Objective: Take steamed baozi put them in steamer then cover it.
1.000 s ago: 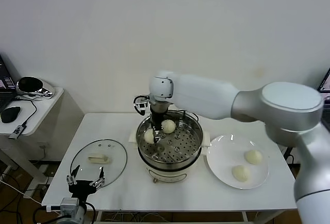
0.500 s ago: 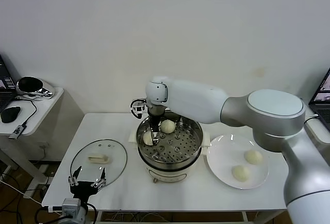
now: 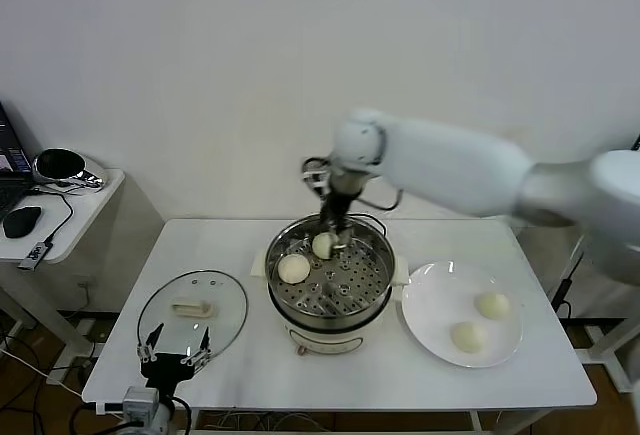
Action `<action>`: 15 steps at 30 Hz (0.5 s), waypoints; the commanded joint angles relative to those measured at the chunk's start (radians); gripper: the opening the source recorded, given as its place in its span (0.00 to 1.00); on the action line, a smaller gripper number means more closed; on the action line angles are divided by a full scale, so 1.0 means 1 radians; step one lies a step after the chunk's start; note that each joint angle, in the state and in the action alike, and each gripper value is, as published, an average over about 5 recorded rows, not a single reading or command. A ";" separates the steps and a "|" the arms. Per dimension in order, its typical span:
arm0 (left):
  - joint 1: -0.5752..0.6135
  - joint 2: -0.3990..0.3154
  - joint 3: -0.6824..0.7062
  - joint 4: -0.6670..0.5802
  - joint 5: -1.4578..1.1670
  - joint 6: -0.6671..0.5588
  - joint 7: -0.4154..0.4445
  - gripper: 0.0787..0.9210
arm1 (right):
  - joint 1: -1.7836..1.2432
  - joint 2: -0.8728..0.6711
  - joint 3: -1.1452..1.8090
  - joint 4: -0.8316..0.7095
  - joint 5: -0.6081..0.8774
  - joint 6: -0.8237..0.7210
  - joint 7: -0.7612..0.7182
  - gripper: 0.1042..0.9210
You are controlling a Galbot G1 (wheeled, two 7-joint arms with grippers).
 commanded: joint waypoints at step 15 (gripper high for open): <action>0.056 -0.024 0.023 -0.017 -0.004 0.004 0.006 0.88 | -0.551 -0.570 0.328 0.252 -0.435 0.189 -0.091 0.88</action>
